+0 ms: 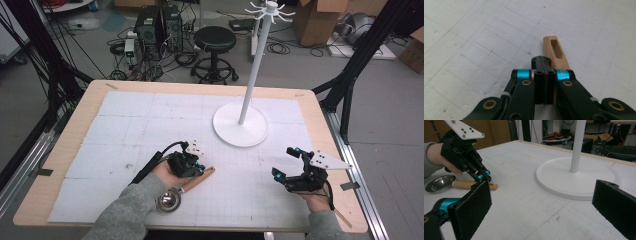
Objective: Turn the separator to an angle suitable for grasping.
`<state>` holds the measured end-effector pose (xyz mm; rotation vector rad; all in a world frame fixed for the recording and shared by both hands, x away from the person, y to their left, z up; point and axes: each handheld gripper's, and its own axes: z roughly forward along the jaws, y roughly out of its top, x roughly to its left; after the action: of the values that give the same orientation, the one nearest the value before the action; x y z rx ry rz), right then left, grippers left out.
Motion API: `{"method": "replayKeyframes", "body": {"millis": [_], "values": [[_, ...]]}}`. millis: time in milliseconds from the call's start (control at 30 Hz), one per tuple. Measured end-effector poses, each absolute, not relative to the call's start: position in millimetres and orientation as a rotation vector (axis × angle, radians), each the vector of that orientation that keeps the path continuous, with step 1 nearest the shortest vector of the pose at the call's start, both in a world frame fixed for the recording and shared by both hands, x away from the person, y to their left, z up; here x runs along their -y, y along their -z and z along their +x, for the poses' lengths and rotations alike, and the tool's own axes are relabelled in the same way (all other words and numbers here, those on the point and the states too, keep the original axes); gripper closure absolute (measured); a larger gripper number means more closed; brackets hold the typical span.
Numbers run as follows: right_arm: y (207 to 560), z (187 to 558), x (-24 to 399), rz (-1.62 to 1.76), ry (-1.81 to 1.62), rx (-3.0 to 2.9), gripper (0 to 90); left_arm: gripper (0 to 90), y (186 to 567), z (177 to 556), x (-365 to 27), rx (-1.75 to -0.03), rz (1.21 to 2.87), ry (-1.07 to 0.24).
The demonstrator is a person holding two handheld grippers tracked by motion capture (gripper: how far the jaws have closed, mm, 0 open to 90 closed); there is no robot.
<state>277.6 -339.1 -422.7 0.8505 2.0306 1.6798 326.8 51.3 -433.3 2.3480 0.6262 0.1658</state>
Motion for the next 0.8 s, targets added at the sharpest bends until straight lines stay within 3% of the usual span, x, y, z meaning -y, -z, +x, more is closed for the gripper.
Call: {"method": "replayKeyframes", "body": {"millis": [800], "values": [[422, 279, 338, 0.847, -1.681, -2.036, 1.4, 89.7, 432, 308, -40, -0.458, 2.392, -0.095]]}}
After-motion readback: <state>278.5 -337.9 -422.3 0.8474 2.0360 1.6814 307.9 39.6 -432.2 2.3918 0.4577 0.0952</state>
